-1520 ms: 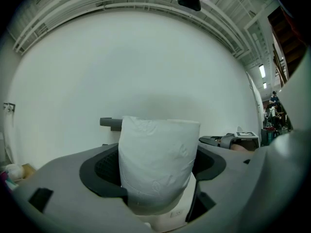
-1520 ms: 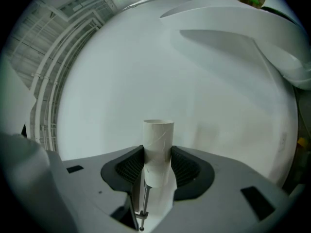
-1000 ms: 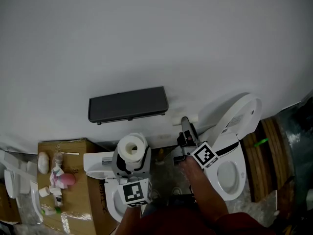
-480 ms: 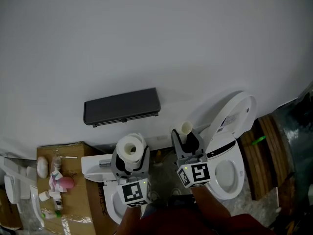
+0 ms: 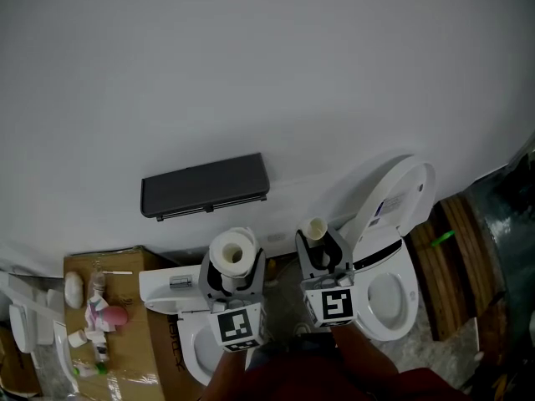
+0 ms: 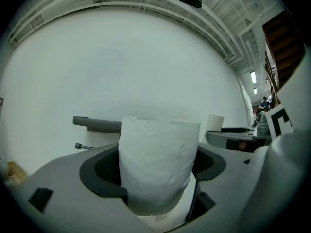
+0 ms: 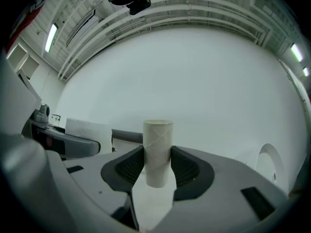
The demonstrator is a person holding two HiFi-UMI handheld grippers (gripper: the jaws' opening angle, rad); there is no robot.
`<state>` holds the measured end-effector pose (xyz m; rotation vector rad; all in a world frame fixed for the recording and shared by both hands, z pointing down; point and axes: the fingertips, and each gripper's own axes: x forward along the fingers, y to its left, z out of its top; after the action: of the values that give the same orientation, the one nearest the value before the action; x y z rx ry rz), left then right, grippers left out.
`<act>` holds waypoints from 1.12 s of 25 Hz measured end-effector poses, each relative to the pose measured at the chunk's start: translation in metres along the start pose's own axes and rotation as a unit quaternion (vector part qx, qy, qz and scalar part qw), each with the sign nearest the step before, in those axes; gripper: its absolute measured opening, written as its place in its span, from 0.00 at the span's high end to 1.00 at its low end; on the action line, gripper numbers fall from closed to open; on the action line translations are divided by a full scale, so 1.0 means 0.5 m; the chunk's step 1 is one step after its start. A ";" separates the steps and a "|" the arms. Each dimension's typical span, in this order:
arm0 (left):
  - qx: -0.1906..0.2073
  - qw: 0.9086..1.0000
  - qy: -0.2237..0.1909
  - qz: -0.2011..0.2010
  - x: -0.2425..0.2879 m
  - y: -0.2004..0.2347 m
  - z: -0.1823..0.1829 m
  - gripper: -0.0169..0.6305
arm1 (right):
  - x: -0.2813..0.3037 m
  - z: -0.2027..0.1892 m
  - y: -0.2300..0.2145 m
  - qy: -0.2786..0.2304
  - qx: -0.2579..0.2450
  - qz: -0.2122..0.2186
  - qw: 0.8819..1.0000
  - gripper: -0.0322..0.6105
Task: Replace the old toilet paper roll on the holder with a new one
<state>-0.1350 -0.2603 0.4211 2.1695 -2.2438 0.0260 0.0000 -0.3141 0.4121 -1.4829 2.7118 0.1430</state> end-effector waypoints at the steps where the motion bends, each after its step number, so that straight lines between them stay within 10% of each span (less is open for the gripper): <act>1: -0.001 1.000 0.001 -0.003 0.003 -0.006 -0.003 0.30 | -0.002 0.002 -0.004 -0.001 -0.002 0.000 1.000 0.67; 13: -0.165 0.985 0.041 -0.035 0.104 -0.066 -0.073 0.30 | -0.040 0.000 -0.058 0.009 -0.015 -0.014 1.000 0.67; 28: -0.434 0.894 0.082 -0.080 0.222 -0.145 -0.162 0.30 | -0.066 0.001 -0.110 0.013 -0.028 -0.028 0.999 0.67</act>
<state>-0.0660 -0.3718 0.5048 1.7274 -1.5131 -0.6363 0.0641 -0.3159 0.4115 -1.5833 2.7050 0.1997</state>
